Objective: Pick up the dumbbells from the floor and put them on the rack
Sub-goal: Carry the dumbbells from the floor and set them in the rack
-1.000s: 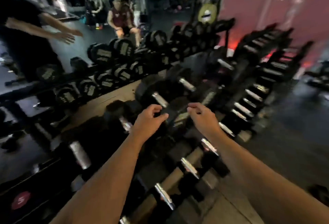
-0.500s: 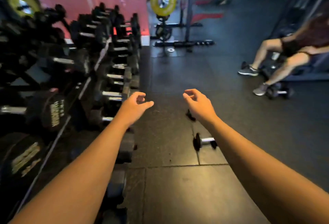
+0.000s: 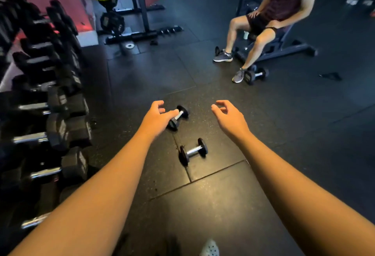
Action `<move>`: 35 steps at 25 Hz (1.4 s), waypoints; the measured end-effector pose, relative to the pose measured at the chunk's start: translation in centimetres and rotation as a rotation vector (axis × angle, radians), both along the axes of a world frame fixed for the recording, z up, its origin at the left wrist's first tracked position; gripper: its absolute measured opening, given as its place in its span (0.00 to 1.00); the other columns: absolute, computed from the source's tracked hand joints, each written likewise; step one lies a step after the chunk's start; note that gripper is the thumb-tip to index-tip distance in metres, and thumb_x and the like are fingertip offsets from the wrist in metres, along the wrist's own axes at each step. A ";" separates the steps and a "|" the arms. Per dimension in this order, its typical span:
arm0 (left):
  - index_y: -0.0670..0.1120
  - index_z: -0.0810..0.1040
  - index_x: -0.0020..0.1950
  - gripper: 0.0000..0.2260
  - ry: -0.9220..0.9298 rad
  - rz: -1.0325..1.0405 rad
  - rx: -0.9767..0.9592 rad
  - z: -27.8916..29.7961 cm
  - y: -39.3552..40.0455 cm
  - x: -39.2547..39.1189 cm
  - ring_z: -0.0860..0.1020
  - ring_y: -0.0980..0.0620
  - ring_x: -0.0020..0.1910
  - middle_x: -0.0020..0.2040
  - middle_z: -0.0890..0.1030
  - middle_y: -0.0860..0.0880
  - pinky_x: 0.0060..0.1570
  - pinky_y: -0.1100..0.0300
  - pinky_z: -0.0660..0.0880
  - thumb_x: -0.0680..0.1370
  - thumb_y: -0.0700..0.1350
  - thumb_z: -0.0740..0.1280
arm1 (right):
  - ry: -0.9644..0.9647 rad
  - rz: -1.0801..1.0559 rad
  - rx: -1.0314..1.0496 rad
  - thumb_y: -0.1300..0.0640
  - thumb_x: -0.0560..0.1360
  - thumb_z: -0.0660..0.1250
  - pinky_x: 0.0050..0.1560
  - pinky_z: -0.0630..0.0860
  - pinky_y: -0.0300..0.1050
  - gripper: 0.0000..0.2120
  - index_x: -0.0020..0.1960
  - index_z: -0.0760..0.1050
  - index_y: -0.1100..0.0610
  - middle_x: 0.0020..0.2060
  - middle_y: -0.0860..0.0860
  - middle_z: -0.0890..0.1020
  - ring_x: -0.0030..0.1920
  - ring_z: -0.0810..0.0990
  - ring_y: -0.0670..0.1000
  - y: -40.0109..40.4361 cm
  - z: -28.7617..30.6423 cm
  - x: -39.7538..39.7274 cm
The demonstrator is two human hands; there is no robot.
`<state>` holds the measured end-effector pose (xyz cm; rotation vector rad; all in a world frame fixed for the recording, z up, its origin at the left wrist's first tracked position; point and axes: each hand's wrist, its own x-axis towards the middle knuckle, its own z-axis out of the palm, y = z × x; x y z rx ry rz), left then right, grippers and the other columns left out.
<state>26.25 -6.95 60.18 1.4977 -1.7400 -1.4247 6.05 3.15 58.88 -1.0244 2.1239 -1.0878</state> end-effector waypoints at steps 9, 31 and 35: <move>0.53 0.50 0.82 0.43 -0.067 0.199 0.203 -12.1 -9.7 -9.9 0.63 0.40 0.77 0.80 0.59 0.40 0.70 0.48 0.63 0.75 0.58 0.72 | 0.019 0.008 0.205 0.42 0.79 0.62 0.59 0.71 0.47 0.24 0.72 0.70 0.52 0.65 0.54 0.78 0.63 0.77 0.54 -10.1 -10.6 -9.6; 0.49 0.50 0.82 0.47 -0.409 0.628 0.635 -66.9 -23.4 -21.6 0.71 0.39 0.70 0.76 0.65 0.42 0.66 0.48 0.72 0.73 0.51 0.77 | -0.018 0.292 0.695 0.43 0.78 0.66 0.65 0.69 0.48 0.30 0.74 0.67 0.58 0.67 0.60 0.76 0.67 0.75 0.60 -31.1 -66.2 -19.8; 0.46 0.64 0.76 0.34 -0.501 0.656 0.703 -73.6 -23.4 -21.7 0.78 0.43 0.62 0.69 0.74 0.43 0.51 0.55 0.77 0.75 0.49 0.75 | -0.059 0.287 0.775 0.46 0.75 0.71 0.63 0.74 0.50 0.26 0.68 0.71 0.58 0.61 0.59 0.80 0.62 0.78 0.60 -31.8 -72.9 -18.3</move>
